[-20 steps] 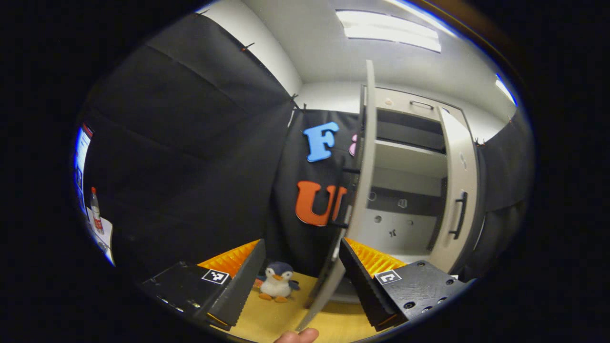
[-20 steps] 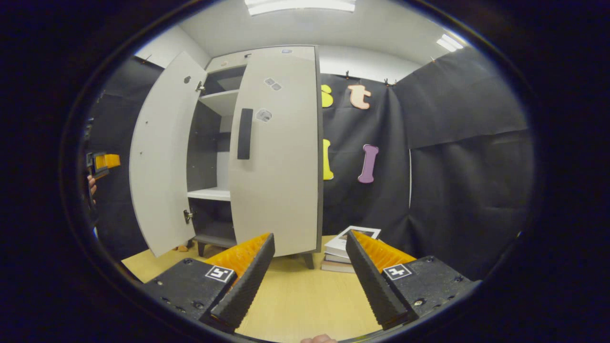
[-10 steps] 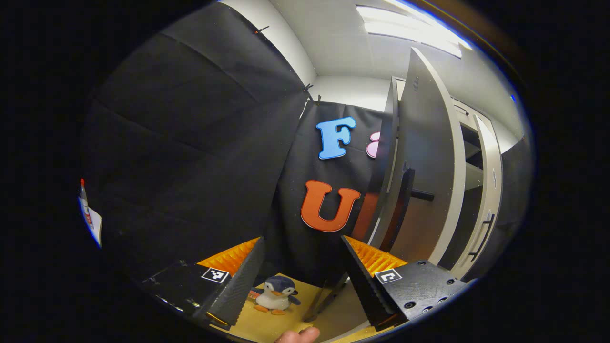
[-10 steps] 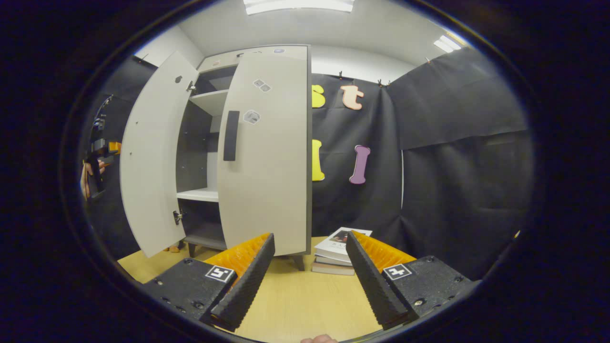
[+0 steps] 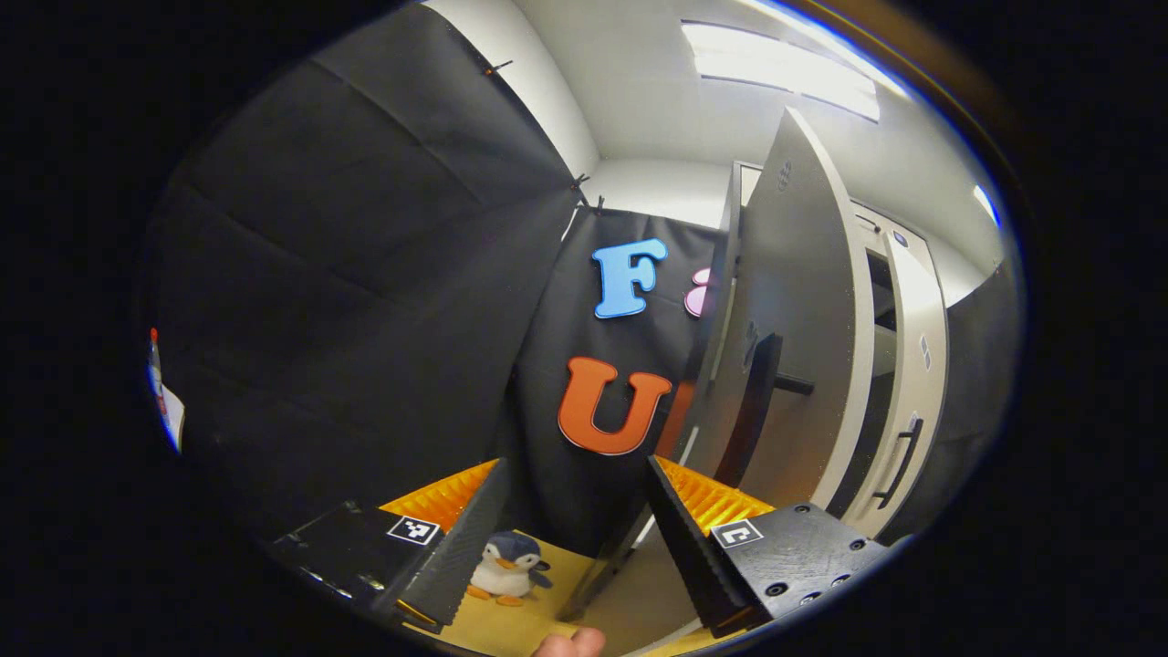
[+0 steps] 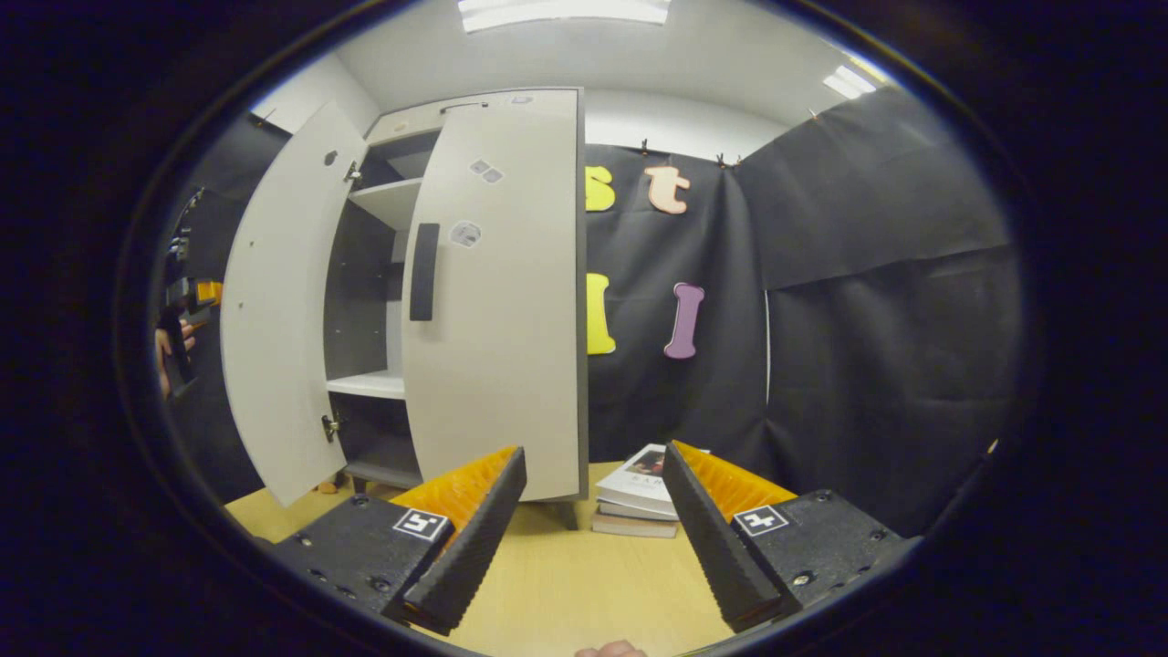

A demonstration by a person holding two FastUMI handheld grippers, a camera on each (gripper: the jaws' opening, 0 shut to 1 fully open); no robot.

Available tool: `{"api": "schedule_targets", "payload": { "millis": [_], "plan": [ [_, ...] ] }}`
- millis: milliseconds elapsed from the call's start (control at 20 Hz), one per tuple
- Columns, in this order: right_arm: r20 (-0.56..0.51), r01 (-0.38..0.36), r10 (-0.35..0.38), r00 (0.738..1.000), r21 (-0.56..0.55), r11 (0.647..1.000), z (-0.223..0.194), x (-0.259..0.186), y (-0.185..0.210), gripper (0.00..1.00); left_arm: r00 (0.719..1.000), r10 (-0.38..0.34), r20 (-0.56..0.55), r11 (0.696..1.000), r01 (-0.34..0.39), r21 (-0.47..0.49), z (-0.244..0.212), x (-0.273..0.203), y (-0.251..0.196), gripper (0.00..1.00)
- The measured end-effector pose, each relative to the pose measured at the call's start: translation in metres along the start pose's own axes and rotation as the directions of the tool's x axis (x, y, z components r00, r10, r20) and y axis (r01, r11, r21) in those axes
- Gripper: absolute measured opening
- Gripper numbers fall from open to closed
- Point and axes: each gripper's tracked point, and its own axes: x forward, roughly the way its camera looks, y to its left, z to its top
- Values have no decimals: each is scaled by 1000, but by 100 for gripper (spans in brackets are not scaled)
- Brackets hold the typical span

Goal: Grasp the bottle in the cabinet with the left hand and place it on the coaster, then close the right door with the right hand and the left door with the left hand.

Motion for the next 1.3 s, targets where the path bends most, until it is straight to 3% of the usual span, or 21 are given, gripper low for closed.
{"api": "schedule_targets", "payload": {
  "millis": [150,200,250,300,400,450,500,550,850,900,950,1300],
  "plan": [
    [-8,-3,3,1000,3,1000,-1,3,1,94,998,-64,-1,998,64,29,-3,-4,-23,92],
    [-12,-5,5,1000,5,1000,-2,3,1,99,996,-86,-4,995,86,40,-5,-3,-31,100],
    [-15,-4,4,1000,5,1000,-2,2,1,99,994,-111,-11,993,111,43,-6,-3,-40,99],
    [-15,1,-1,1000,4,1000,-2,1,-1,94,991,-135,-23,990,136,35,-9,-2,-48,92],
    [-11,10,-10,1000,1,1000,0,1,-3,94,982,-184,-36,983,184,-1,-16,-2,-67,92],
    [-8,15,-15,1000,0,1000,1,2,-6,94,978,-206,-37,978,205,-23,-18,-1,-72,99],
    [-6,16,-16,1000,0,1000,2,3,-7,99,973,-226,-41,974,224,-40,-19,-1,-79,99],
    [-4,20,-20,1000,1,1000,4,4,-8,99,970,-238,-45,971,236,-48,-21,0,-85,92],
    [9,22,-22,1000,15,1000,11,7,-9,99,948,-308,-78,951,310,4,-32,5,-125,93],
    [9,25,-25,1000,12,1000,11,7,-10,94,939,-331,-92,943,333,8,-36,5,-130,93],
    [5,26,-26,1000,8,1000,11,7,-9,99,936,-340,-92,939,342,15,-36,4,-132,99],
    [-1,30,-30,1000,25,999,8,0,-10,99,935,-331,-130,938,340,59,-51,-16,-138,100]
  ]
}}
